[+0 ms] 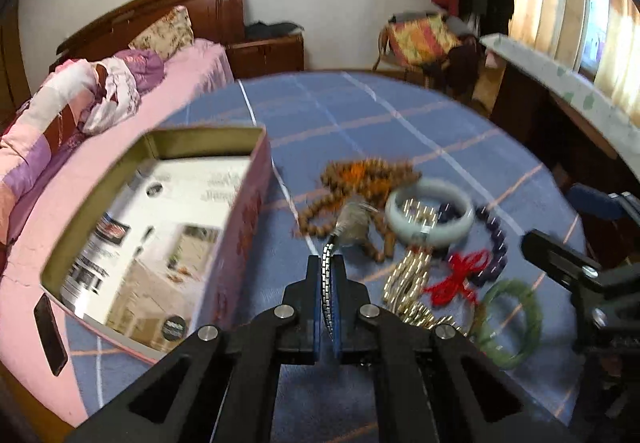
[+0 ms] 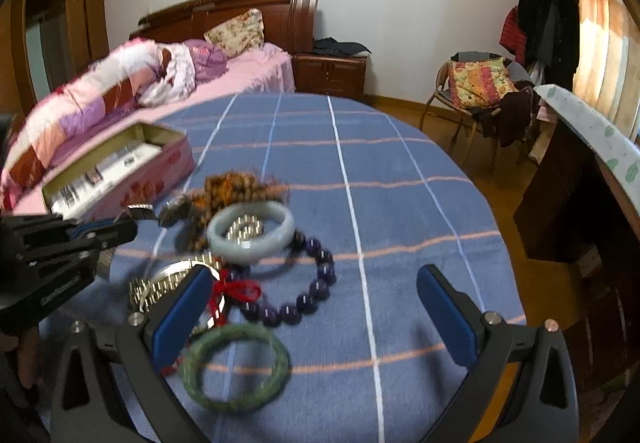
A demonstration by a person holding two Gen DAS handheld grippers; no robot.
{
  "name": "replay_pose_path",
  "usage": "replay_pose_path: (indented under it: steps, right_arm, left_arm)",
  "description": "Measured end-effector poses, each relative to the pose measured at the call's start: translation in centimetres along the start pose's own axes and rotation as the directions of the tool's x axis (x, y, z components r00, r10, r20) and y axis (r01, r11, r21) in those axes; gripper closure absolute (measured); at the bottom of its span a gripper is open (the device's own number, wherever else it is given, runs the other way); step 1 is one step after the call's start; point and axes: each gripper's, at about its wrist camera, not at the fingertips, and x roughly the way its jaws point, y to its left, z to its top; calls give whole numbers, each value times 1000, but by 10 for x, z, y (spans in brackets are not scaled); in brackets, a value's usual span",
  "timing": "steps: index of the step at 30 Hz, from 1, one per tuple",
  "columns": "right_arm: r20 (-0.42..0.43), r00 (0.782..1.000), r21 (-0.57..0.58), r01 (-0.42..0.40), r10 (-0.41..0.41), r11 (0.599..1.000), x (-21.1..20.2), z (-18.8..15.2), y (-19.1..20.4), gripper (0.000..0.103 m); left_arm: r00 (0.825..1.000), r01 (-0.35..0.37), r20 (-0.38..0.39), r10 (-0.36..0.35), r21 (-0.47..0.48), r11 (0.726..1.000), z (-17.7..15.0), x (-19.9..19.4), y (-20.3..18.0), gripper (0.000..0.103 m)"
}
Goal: Organize jewelry
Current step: 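Lift the watch with the left tool while the right tool grasps the pale jade bangle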
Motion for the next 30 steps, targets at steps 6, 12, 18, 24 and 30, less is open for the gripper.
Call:
replay_pose_path:
  steps: [6,12,18,24,30]
  right_arm:
    - [-34,998,-47,-50,48,998,24,19,9,0]
    - [-111,989,-108,-108,96,988,53,23,27,0]
    - [-175,981,-166,-117,88,979,72,24,40,0]
    - [-232,964,-145,-164,128,976,81,22,33,25]
    - [-220,965,-139,-179,145,974,71,19,29,25]
  left_arm:
    - [999,-15,46,16,-25,1000,8,-14,5,101]
    - [995,-13,96,16,-34,999,16,-30,6,101]
    - [993,-33,110,37,-38,999,19,-33,11,101]
    - [994,-39,99,44,-49,998,16,-29,15,101]
    - [994,-39,103,44,-54,998,17,-31,20,101]
